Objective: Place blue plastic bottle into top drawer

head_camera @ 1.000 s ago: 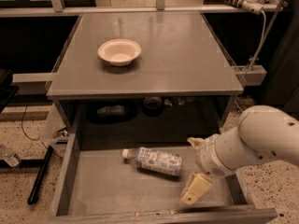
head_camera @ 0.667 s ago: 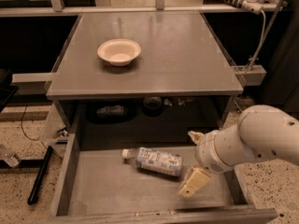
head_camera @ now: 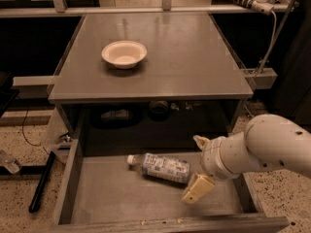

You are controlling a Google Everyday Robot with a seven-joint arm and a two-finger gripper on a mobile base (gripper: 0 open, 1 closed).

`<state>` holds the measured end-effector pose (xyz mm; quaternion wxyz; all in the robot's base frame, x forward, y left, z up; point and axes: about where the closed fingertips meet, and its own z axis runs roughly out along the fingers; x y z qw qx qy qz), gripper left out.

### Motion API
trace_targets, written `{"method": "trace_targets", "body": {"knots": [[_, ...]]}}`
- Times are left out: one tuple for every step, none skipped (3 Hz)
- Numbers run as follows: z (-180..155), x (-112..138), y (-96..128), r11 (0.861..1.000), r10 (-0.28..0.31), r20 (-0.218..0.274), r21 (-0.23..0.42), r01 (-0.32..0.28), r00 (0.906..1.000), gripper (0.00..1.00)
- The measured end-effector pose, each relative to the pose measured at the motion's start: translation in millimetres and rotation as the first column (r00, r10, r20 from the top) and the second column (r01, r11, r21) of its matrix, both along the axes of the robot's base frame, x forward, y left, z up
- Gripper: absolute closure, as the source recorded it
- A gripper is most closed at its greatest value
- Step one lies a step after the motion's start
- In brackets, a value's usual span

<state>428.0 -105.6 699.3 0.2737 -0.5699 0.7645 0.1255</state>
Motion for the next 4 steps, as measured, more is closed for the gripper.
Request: {"method": "trace_targets", "body": {"knots": [[-15.4,15.5,15.5,1.0,0.0,0.049,0.024,-0.001,0.9988,0.0],[-27.6,27.7,28.3,0.999,-0.008,0.082,0.054,0.004,0.9966,0.0],[-42.1,36.8,37.5,0.997,0.003,0.092,0.082,-0.01,0.9958,0.0],[-64.7,45.2,41.5,0.993,0.05,0.064,0.103,-0.056,0.9967,0.0]]}}
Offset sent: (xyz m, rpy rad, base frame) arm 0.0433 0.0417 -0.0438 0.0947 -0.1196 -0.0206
